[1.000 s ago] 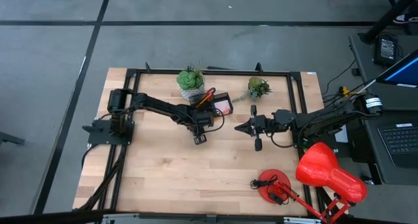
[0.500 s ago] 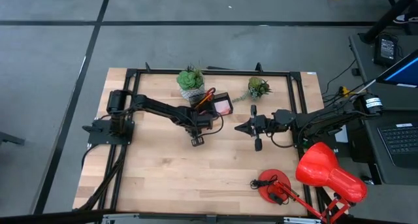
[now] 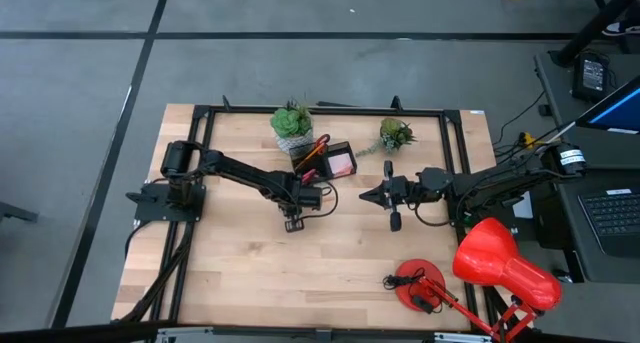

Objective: Pick and place office supplies into organizer
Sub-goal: Put the orange pencil into the black desk organizer

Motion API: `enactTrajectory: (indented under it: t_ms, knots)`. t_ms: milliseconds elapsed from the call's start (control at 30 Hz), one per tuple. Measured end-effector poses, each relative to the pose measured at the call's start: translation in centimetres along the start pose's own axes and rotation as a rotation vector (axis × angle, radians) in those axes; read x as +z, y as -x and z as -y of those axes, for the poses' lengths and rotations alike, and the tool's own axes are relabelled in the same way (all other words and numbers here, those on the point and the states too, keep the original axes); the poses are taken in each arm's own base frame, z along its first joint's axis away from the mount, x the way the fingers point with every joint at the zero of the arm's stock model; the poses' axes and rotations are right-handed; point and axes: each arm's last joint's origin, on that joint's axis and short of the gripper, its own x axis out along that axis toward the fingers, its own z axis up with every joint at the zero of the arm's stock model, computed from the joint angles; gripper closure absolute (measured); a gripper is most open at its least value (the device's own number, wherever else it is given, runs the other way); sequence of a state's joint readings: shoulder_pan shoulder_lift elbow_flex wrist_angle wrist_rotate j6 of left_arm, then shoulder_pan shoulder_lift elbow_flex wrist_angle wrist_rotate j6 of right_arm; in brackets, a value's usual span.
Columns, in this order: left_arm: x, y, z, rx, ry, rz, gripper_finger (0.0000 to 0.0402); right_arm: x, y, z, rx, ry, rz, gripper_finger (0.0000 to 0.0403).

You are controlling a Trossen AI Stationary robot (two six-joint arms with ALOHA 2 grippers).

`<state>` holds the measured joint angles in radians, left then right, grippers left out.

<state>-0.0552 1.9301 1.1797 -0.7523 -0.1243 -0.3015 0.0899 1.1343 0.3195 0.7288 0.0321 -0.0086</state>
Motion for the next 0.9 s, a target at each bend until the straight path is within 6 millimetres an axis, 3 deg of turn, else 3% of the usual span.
enactTrajectory:
  t_ms: [433, 900]
  knots:
    - [0.4, -0.2, -0.7, -0.013, 0.008, 0.024, 0.0303, 0.0, 0.0, 0.0, 0.000, 0.000, 0.000, 0.0395]
    - [1.1, -0.2, -1.8, -0.083, -0.015, 0.043, 0.0298, 0.0, 0.0, 0.0, 0.000, 0.000, 0.000, 0.0395]
